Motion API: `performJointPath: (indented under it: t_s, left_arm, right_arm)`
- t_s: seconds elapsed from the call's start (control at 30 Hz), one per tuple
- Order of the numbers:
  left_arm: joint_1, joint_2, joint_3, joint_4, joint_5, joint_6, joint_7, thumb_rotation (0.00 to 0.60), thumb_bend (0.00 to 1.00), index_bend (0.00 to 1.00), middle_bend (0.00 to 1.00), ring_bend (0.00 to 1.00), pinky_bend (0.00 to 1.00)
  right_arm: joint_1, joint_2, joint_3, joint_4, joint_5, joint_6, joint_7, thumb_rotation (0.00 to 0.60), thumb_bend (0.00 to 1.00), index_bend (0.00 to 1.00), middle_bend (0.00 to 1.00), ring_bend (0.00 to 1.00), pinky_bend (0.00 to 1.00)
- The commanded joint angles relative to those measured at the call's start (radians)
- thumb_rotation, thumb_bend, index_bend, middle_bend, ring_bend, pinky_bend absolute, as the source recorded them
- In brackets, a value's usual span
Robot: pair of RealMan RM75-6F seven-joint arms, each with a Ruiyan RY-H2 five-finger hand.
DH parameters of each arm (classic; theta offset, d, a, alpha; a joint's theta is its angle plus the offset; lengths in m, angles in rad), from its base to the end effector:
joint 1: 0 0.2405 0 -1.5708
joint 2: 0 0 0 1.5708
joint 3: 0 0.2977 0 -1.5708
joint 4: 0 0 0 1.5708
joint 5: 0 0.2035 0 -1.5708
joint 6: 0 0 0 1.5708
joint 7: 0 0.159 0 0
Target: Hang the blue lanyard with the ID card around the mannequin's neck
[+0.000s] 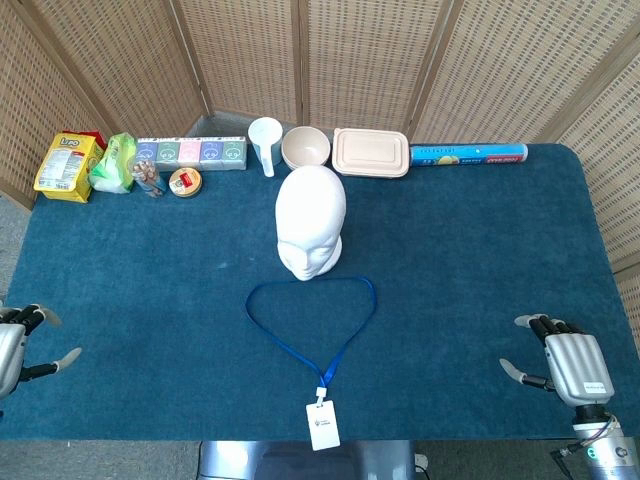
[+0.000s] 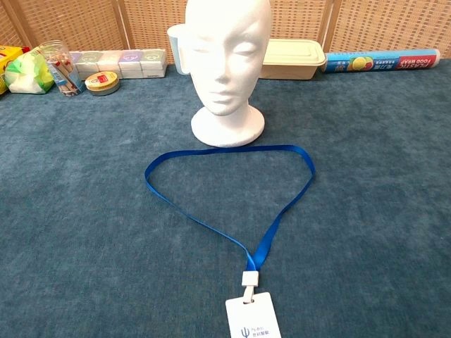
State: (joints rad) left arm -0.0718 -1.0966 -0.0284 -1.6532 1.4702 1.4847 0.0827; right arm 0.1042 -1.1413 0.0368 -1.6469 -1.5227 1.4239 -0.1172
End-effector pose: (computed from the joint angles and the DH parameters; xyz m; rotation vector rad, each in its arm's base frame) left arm -0.3477 0.1892 0.1859 -1.3874 -0.8912 -0.8203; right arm -0.3347 -0.2012 0.1597 1.4851 -0.8873 0.8447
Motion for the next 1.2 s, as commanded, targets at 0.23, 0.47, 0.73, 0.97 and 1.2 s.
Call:
performJointPath:
  t_s: [0.23,0.47,0.73,0.97,1.2]
  left_arm:
    - [-0.003,-0.008,0.002,-0.002,-0.005,-0.013,0.008,0.417,0.14,0.47,0.42,0.42,0.30]
    - [0.002,-0.013,-0.002,0.007,0.002,0.003,-0.008,0.417,0.15,0.47,0.42,0.42,0.30]
    - [-0.012,-0.012,-0.012,0.014,0.003,-0.009,-0.014,0.417,0.15,0.47,0.42,0.42,0.30]
    - [-0.030,-0.019,-0.021,0.019,-0.007,-0.035,-0.005,0.417,0.15,0.47,0.42,0.42,0.30]
    - [-0.054,-0.023,-0.036,0.037,-0.027,-0.067,0.001,0.417,0.14,0.47,0.42,0.42,0.30]
  right_arm:
    - [0.008,-0.011,0.004,0.013,0.008,-0.010,0.005,0.335,0.26,0.32,0.38,0.43,0.44]
    - [0.013,-0.019,0.012,0.014,0.013,-0.009,0.012,0.335,0.26,0.32,0.38,0.43,0.44]
    - [0.054,-0.035,0.058,0.019,0.033,-0.029,0.016,0.332,0.26,0.32,0.38,0.43,0.44]
    - [0.109,-0.071,0.117,-0.010,0.088,-0.062,-0.062,0.334,0.26,0.32,0.37,0.43,0.48]
    - [0.153,-0.155,0.161,-0.090,0.209,-0.083,-0.257,0.335,0.26,0.28,0.38,0.62,0.73]
